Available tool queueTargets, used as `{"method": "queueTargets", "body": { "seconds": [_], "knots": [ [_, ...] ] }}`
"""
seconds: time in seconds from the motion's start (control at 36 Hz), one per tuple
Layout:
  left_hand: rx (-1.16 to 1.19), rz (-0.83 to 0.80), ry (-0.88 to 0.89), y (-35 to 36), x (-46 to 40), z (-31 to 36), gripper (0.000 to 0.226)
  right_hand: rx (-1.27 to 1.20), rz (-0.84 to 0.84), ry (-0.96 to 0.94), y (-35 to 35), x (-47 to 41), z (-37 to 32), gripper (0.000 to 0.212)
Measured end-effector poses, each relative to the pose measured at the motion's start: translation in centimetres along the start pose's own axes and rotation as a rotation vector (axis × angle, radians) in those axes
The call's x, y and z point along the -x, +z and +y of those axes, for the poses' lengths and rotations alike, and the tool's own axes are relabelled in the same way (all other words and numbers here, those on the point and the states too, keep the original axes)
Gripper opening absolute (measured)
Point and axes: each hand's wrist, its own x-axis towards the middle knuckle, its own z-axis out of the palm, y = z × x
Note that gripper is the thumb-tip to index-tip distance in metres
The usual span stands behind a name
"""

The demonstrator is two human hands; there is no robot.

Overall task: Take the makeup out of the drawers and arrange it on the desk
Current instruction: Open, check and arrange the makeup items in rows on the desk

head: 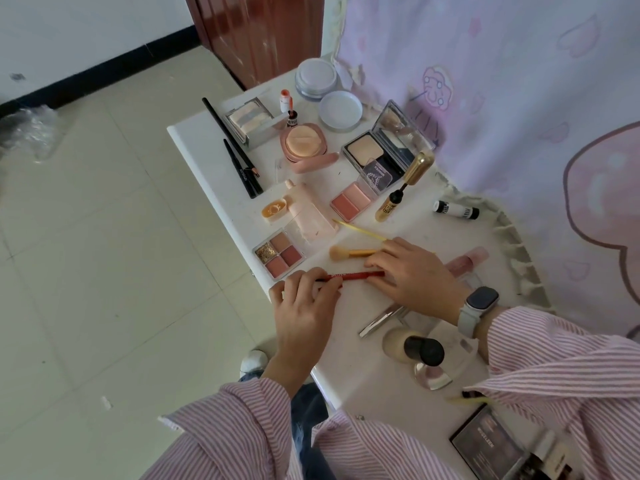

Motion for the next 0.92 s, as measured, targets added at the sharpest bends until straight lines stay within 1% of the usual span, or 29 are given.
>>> {"method": "queueTargets", "body": {
  "seconds": [0.11,0.17,0.19,0.22,0.25,0.31,0.36,0.39,0.44,0.5,0.56,0.61,0.67,0.75,0.81,0.92],
  "knots": [
    [0.001,-0.030,0.053,-0.2,0.8,0.3,0.020,0.007,0.195,0.054,-1.4,0.9,1.1,0.022],
    [-0.002,-0.038,0.069,-0.2,1.3,0.5,0.026,0.084,0.281,0.149,-2.0,1.3,2.3,0.024],
    [-0.002,-0.042,0.073,-0.2,1.6,0.6,0.030,0.146,0.294,0.216,-2.3,1.3,3.1,0.027],
    [-0.002,-0.048,0.078,-0.1,1.9,0.8,0.033,0.216,0.276,0.282,-2.5,1.2,4.0,0.031],
    [-0.003,-0.056,0.090,-0.1,2.2,0.9,0.034,0.287,0.222,0.338,-2.6,1.1,4.9,0.034],
    [-0.009,-0.072,0.120,-0.2,2.7,1.1,0.030,0.403,0.044,0.428,-2.7,0.7,6.3,0.039],
    [-0.012,-0.090,0.128,-0.2,2.9,1.1,0.025,0.465,-0.133,0.522,-2.9,0.3,7.1,0.052],
    [-0.009,-0.098,0.127,-0.3,2.9,1.1,0.024,0.494,-0.199,0.558,-3.1,0.0,7.0,0.055],
    [0.006,-0.110,0.129,-0.4,2.8,1.0,0.023,0.559,-0.260,0.545,-3.4,-0.3,6.9,0.046],
    [0.032,-0.128,0.142,-0.5,3.0,0.8,0.022,0.606,-0.270,0.480,-3.5,-0.4,6.9,0.035],
    [0.058,-0.151,0.162,-0.6,3.3,0.6,0.023,0.623,-0.268,0.445,-3.4,-0.2,6.9,0.032],
    [0.081,-0.161,0.174,-0.7,3.6,0.4,0.024,0.583,-0.238,0.424,-3.5,0.2,6.6,0.026],
    [0.097,-0.166,0.170,-0.7,3.8,0.3,0.024,0.498,-0.155,0.396,-3.9,0.7,5.8,0.022],
    [0.101,-0.180,0.152,-0.7,3.8,0.3,0.024,0.306,-0.053,0.394,-4.7,1.4,4.6,0.026],
    [0.096,-0.193,0.148,-0.8,3.7,0.4,0.024,0.229,-0.023,0.363,-5.3,1.9,3.9,0.038],
    [0.086,-0.243,0.136,-1.3,3.3,0.5,0.020,-0.056,0.053,0.409,-7.1,2.6,2.7,0.036]
  ]
}}
